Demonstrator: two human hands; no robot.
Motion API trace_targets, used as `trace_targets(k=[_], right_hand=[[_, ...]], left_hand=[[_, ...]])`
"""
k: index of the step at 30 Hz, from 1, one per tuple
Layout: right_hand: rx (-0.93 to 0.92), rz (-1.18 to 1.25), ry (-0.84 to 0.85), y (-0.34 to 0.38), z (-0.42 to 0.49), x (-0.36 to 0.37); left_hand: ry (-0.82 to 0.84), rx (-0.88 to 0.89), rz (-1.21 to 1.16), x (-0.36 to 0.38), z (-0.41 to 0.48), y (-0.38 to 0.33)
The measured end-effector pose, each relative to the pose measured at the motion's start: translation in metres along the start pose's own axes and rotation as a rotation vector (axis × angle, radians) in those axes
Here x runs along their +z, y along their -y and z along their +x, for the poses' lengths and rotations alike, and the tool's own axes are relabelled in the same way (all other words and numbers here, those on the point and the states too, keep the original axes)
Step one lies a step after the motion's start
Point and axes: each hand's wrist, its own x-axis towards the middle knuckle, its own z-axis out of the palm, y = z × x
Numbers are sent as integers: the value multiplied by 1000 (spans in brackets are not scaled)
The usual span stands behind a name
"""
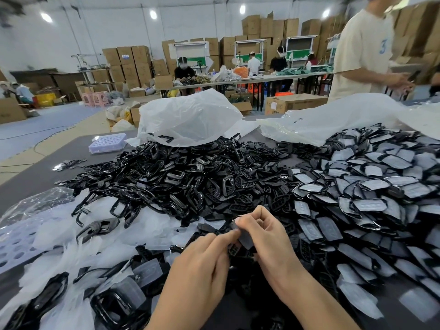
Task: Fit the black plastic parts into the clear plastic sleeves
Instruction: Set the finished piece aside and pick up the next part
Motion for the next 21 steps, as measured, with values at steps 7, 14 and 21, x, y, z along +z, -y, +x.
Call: trace_targets(k=[7, 14, 21], right_hand=[[7, 65, -76, 2, 4, -4], [-3, -16, -110, 4, 2, -2], [-1, 9, -124, 5, 1, -1]], left_hand=[[82, 54, -77, 8, -2, -12], [-58, -46, -73, 1, -2, -11], [8, -5, -33, 3, -3, -6]])
